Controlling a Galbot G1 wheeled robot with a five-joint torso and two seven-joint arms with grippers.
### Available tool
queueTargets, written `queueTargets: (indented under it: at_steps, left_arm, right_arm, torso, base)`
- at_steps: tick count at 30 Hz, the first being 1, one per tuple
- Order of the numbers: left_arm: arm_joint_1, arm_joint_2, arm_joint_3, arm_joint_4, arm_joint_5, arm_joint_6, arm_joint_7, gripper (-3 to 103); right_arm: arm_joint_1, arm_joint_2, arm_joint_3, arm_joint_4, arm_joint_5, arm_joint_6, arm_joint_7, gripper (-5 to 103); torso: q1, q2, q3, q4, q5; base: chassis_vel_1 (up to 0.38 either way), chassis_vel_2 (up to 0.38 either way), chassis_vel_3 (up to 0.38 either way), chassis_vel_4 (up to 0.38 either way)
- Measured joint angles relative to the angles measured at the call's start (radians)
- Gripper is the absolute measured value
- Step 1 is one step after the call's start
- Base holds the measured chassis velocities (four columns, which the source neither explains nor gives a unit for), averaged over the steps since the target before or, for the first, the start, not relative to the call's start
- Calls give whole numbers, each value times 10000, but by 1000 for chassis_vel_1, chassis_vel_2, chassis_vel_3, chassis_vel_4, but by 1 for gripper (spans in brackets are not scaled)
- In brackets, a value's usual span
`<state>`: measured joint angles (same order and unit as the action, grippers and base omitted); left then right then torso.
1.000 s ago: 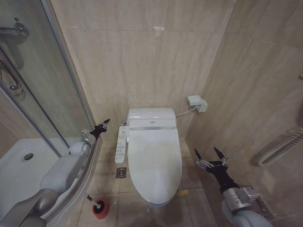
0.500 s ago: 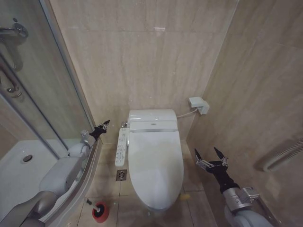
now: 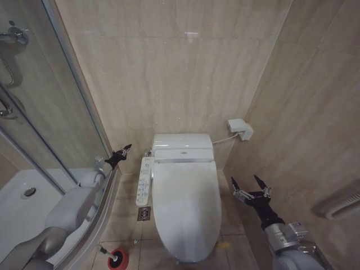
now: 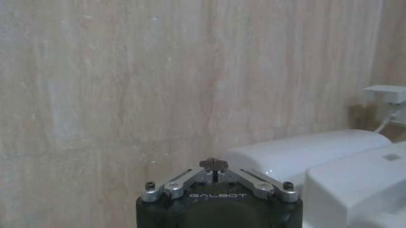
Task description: Open the toilet lid, clean the toilet bowl with a toilet brush, close the toilet lid, and flush.
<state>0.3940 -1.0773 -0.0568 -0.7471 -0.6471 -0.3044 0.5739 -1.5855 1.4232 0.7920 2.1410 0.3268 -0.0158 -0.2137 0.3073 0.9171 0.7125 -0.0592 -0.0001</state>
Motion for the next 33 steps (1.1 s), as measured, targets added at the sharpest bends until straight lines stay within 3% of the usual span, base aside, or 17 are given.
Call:
queueTargets:
  at_steps: [10, 20, 33]
  left_arm:
    - [-499, -374, -178, 1371, 401, -549, 1236, 0]
    - [-815, -831, -151, 2083, 524, -788, 1324, 0]
    - [-838, -918, -123, 2095, 522, -823, 1328, 0]
  right_arm:
    - [3, 0, 0, 1, 0, 0, 0, 100]
    - [2, 0, 0, 0, 0, 0, 0, 100]
    - [2, 0, 0, 0, 0, 0, 0, 100]
  torso:
    - [7, -1, 2, 2, 1]
    - [6, -1, 2, 0, 1]
    - [9, -2, 3, 0, 1]
  base:
    - [0, 0, 0, 0]
    - [0, 0, 0, 0]
    - [0, 0, 0, 0]
